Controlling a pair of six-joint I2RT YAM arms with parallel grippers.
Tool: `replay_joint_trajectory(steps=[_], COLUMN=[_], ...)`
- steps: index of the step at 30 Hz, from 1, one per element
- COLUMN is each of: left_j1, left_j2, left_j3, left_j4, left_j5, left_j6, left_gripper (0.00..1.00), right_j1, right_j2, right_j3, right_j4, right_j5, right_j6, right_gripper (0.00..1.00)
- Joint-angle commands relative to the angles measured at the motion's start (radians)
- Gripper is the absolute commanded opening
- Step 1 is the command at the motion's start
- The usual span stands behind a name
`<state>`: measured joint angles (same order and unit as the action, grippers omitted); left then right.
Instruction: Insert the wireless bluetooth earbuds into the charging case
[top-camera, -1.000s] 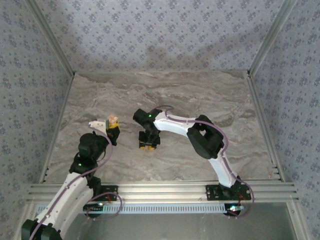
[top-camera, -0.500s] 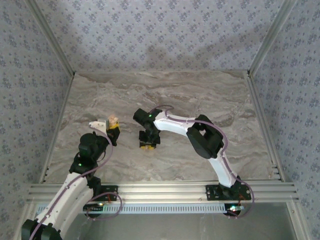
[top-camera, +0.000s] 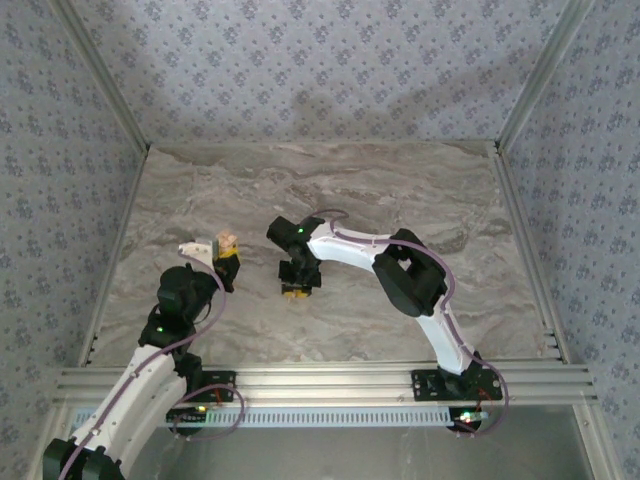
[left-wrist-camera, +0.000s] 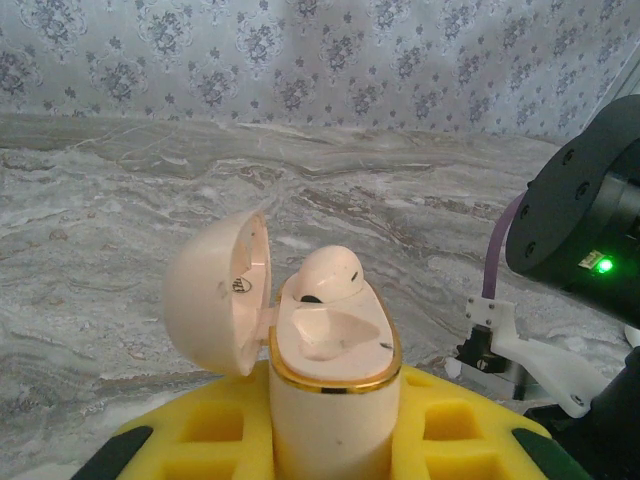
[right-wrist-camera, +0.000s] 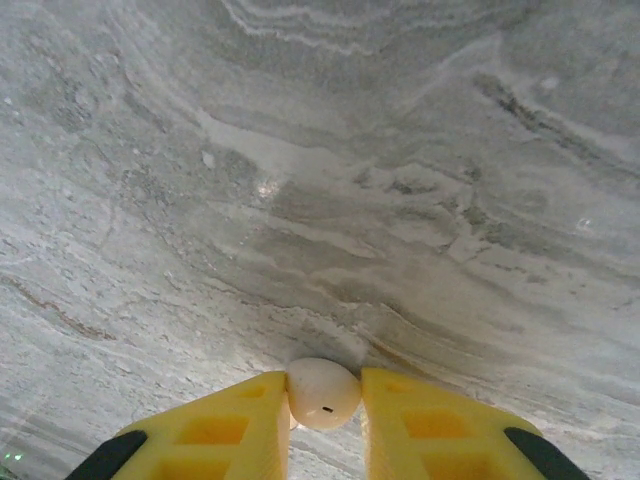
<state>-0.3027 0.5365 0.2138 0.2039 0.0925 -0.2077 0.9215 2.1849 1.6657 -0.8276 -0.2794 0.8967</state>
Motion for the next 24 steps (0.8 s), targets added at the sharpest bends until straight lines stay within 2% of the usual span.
replay_joint_trajectory(steps=[1,6,12,24], left_j1=[0.007,0.007,-0.002,-0.209], left_j2=[-0.008,0.013,0.106,0.448], left_j3=[0.001,0.004,0.023,0.107], left_j4=[0.014,0.025,0.078,0.228], left_j5=[0.012,0.041,0.131,0.173], left_j6=[0.017,0.019,0.029,0.146], left_gripper=[0.14,0.15,0.14,0.14], right_j1=[-0.009,-0.009,-0.015,-0.054], right_j2=[0.024,-0.034,-0.149,-0.43], right_j3=[0.008,-0.049,-0.179,-0.512], right_j4=[-0.018,0.013,0.087,0.285], right_j5=[0.076,0.11,0.166,0.292], right_j6=[-0.019,-0.02,-0.016,-0.042], right_gripper=[0.25,0.23,0.23,0.23])
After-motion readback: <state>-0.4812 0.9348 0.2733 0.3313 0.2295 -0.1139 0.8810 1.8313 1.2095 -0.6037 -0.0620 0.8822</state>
